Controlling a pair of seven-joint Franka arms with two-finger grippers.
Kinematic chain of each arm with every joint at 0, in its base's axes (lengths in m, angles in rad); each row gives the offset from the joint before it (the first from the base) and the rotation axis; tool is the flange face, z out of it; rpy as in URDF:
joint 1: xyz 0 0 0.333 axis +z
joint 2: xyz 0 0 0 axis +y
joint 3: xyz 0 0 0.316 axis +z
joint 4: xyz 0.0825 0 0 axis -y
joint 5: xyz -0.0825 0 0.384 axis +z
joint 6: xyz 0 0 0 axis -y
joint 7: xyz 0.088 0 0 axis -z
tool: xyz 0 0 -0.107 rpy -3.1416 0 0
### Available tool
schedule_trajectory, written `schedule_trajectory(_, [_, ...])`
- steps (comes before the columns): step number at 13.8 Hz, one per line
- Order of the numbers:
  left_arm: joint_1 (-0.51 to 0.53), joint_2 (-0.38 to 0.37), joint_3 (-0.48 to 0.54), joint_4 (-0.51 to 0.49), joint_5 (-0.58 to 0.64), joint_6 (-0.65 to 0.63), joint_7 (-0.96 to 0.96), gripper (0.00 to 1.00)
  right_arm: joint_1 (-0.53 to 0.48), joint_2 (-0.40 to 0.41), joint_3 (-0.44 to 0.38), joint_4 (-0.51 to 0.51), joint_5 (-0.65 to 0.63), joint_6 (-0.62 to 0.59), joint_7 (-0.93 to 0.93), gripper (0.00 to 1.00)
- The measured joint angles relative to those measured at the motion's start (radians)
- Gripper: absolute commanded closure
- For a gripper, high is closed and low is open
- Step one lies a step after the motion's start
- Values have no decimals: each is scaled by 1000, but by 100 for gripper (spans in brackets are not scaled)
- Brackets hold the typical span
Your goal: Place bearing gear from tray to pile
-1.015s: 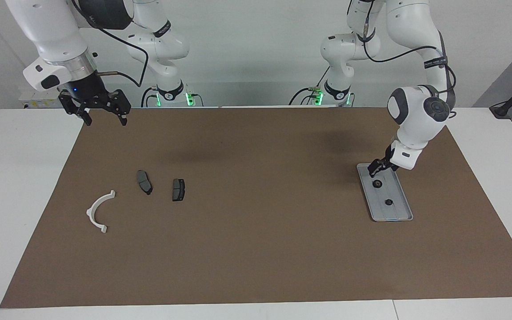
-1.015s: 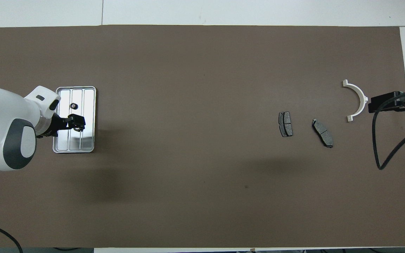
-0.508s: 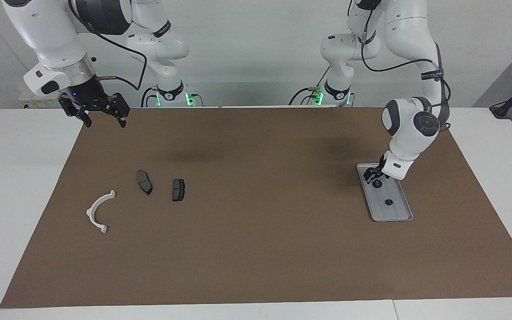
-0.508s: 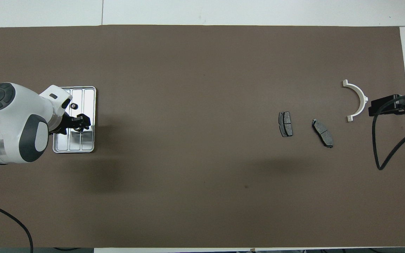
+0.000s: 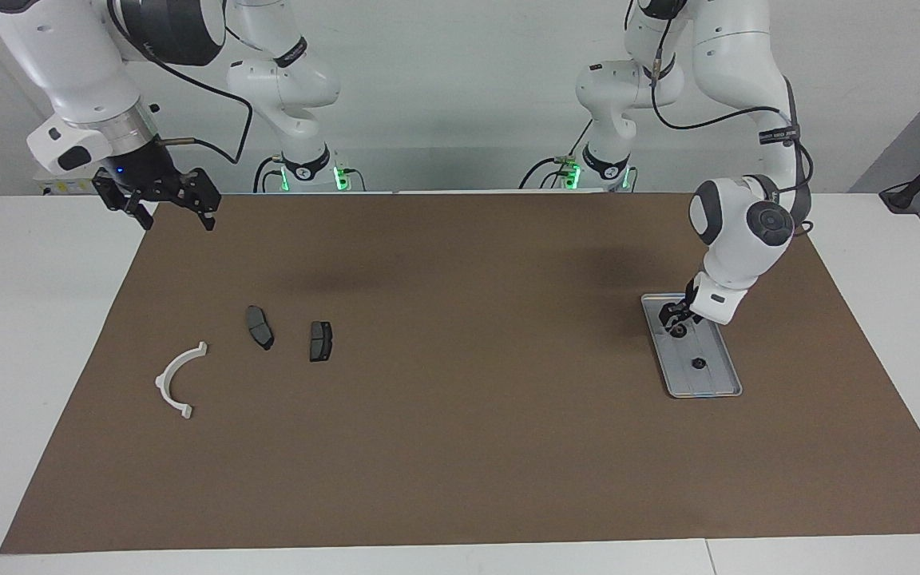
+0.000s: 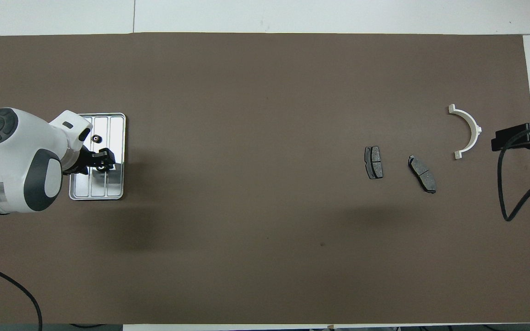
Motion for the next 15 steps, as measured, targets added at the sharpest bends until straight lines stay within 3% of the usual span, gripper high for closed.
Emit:
schedule_trajectory(8, [0,8,0,0,0,18,0,35,-20,0,0,-5,0,28,-39,0])
schedule_trajectory(12, [0,17,0,0,0,20,0,61,-20,1,2,-12,0,41,-39,0])
schedule_trajectory(14, [-1,16,-3,3,0,20,0,95,-19,1,3,-15,0,41,-39,0])
schedule_trajectory(15, [-1,16,-3,3,0,20,0,100,-19,1,4,-16,0,42,-39,0])
